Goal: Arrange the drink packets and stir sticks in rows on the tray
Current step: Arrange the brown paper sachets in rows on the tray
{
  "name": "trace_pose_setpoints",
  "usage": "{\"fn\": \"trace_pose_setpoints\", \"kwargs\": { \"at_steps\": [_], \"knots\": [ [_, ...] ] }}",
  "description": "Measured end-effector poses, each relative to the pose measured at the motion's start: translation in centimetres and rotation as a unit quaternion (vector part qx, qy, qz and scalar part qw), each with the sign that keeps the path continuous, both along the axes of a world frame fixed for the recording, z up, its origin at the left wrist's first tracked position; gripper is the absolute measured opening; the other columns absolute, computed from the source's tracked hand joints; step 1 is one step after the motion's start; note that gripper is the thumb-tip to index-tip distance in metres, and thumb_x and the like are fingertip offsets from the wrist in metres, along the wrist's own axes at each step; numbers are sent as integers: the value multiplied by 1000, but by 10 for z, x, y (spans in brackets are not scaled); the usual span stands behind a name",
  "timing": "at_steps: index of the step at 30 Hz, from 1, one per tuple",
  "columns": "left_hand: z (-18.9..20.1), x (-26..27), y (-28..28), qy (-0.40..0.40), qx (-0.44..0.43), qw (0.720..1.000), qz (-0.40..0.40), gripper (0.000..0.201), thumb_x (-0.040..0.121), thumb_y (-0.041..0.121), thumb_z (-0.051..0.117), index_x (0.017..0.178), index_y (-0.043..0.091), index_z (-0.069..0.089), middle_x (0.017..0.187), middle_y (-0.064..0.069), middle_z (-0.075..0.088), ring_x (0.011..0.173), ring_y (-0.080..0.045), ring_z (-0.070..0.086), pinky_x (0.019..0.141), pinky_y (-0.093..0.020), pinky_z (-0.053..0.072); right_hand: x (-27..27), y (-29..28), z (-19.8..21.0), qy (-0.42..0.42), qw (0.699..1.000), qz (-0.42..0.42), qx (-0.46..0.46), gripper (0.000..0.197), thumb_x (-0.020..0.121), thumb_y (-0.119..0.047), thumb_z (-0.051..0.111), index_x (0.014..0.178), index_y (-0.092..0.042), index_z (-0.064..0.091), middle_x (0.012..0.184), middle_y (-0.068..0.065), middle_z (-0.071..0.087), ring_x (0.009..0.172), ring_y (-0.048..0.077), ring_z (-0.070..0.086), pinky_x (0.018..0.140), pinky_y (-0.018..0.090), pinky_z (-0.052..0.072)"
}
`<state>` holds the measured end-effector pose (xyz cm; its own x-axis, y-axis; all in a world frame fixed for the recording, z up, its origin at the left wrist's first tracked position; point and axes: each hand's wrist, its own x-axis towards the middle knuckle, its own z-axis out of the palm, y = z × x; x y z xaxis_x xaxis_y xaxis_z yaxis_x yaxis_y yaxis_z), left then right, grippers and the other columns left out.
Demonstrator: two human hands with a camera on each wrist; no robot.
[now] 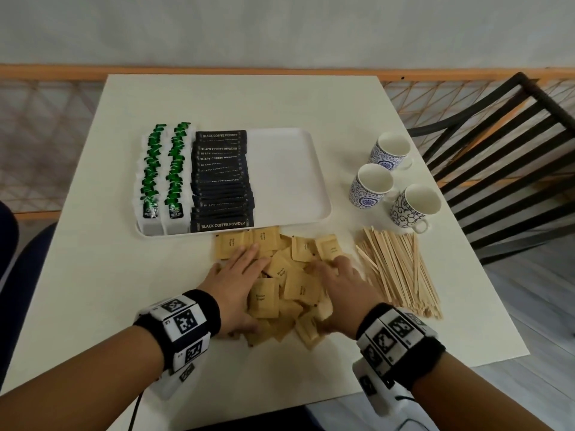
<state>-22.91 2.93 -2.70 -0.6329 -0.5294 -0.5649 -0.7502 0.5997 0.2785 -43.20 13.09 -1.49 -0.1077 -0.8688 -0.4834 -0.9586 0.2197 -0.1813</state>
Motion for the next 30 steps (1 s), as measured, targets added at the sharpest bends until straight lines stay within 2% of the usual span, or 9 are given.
{"fn": "trace_pose_setpoints", "kwargs": {
  "at_steps": [4,8,10,13,17,21,24,27,30],
  "knots": [
    [-2,9,-5,52,-5,998,28,108,74,45,74,151,30,1,158,7,-19,145,-14,-16,120,-43,9,19,-16,-6,-29,999,17,-24,102,68,-38,81,145,-28,14,139,5,21,121,25,42,90,34,51],
    [-1,19,-12,79,-37,993,73,113,69,51,75,151,29,0,159,6,-13,147,-15,-8,119,-44,14,21,-26,-4,-78,996,-18,-47,100,68,-38,80,145,-30,17,141,1,21,117,22,47,87,33,51],
    [3,25,-15,67,-61,991,97,121,64,58,76,150,28,-4,158,5,-13,147,-17,-5,118,-47,17,15,-26,-1,-74,994,-47,-64,107,64,-43,82,145,-32,13,140,-2,20,112,19,49,82,32,52],
    [10,37,-14,12,-86,987,132,132,55,72,71,150,25,-6,159,2,-7,145,-21,5,115,-45,25,6,-24,-1,-49,995,-79,-49,125,55,-53,84,146,-33,1,142,0,16,117,20,48,86,34,53],
    [11,54,-6,-47,-69,977,194,137,40,78,70,144,32,-6,142,0,15,128,-23,31,97,-41,43,5,-29,-7,-36,995,-88,-13,132,53,-57,83,147,-28,-5,138,2,23,114,21,50,88,37,53],
    [6,59,0,-29,-12,972,232,132,42,63,80,142,36,-2,120,-1,24,104,-22,50,82,-35,51,7,-35,-10,-67,992,-101,-18,121,57,-54,81,147,-22,7,130,1,29,107,20,54,85,36,53],
    [5,52,-2,35,10,964,263,116,51,46,84,138,35,8,110,2,26,89,-19,55,78,-34,53,1,-36,-8,-90,989,-115,-18,117,58,-56,80,147,-23,12,135,0,28,111,19,52,89,33,50],
    [7,45,-4,66,-2,962,265,104,56,33,82,134,35,14,107,2,27,82,-19,56,75,-36,55,-9,-36,-3,-90,986,-130,-59,82,78,-42,66,146,-25,24,140,-2,29,106,18,57,88,34,50],
    [7,42,-5,55,-10,968,245,103,60,29,82,136,34,12,110,2,26,82,-18,55,74,-34,53,-13,-42,1,-47,992,-101,-64,50,90,-23,48,139,-28,40,133,-1,37,101,18,57,84,33,51]
  ]
}}
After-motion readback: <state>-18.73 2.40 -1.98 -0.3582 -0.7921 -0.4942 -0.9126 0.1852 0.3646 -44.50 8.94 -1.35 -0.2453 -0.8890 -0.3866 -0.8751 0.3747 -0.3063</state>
